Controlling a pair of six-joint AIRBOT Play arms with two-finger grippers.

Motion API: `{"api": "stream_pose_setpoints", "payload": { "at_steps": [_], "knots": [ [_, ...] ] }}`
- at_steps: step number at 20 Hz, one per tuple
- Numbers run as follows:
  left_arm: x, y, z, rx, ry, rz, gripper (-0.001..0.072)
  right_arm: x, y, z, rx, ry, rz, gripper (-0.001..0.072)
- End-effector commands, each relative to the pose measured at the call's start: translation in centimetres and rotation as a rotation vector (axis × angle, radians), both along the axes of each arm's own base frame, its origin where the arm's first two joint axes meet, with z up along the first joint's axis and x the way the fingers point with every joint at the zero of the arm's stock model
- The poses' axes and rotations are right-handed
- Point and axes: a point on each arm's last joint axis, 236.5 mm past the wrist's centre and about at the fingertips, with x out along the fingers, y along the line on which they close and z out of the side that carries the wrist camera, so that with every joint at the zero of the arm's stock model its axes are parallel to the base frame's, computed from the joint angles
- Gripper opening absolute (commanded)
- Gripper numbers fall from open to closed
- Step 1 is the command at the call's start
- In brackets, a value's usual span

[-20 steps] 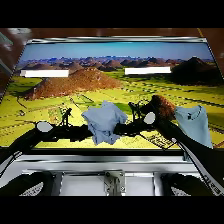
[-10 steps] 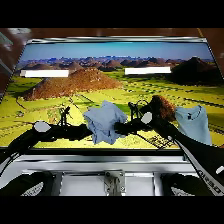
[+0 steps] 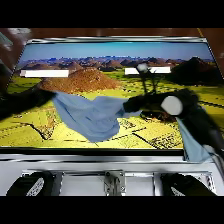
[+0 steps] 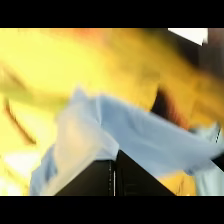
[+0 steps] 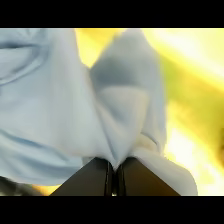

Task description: Fold the shirts.

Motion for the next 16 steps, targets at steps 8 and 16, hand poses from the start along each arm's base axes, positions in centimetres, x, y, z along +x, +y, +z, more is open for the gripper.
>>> {"api": "stream_pose_setpoints", "payload": {
  "at_steps": [8, 16],
  "knots": [
    [-11.6, 2.5, 31.2, 0.111, -0.752, 0.14, 0.003, -6.4, -9.3, 33.4, 0.282, -0.745, -0.199, 0.0059],
    [-13.7, 2.9, 27.9, 0.208, -0.623, 0.15, 0.0031, -10.4, -10.9, 28.0, 0.184, -0.489, -0.193, 0.0059]
  ]
}}
